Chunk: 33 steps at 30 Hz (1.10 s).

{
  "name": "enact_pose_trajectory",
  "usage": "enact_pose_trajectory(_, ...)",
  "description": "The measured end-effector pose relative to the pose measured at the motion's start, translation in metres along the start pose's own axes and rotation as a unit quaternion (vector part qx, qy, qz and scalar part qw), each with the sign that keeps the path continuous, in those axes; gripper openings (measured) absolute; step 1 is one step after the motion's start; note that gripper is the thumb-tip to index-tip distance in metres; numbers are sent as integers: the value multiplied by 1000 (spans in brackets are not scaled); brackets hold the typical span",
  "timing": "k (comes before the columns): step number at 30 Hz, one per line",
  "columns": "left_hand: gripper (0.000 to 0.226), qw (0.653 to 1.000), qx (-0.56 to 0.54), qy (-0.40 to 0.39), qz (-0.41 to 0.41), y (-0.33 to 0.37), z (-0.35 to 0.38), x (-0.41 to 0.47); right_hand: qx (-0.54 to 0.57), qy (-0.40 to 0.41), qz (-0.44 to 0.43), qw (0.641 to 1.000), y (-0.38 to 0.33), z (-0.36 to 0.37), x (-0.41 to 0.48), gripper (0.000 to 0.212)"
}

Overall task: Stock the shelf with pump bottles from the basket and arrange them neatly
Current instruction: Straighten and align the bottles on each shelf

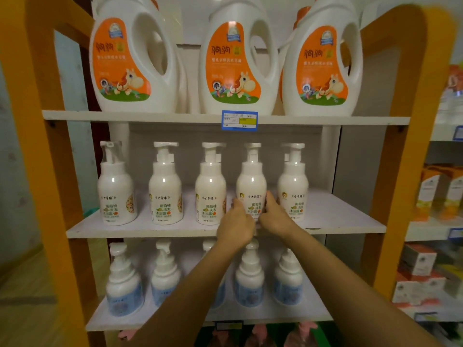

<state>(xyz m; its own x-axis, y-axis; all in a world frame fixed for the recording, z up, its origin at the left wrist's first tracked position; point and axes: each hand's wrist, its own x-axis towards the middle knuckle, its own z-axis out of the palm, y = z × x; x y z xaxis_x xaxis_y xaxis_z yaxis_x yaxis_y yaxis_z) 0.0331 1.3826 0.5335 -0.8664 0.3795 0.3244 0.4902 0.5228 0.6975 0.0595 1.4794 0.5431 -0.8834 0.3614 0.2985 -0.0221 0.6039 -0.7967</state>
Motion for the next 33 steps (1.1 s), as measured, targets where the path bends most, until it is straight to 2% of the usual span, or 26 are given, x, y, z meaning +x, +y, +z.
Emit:
enact_pose_trajectory(8, 39, 999, 46, -16, 24, 0, 2, -1, -26, 14, 0, 1000, 8, -3, -2, 46)
enact_pose_trajectory(17, 56, 995, 87, -42, 20, 5, 5, 1, -60, -6, 5, 998, 8, -6, 3, 44)
enact_pose_trajectory(21, 62, 995, 89, -44, 16, 5, 5, -1, -42, -10, 10, 999, 10, -9, 1, 39)
enact_pose_trajectory(26, 64, 999, 32, -34, 13, 5, 14, -2, 7, -27, 21, 999, 10, -11, -3, 38)
enact_pose_trajectory(33, 70, 999, 31, -35, 17, 1, 21, 0, 37, -7, 42, 998, 8, -18, -5, 27)
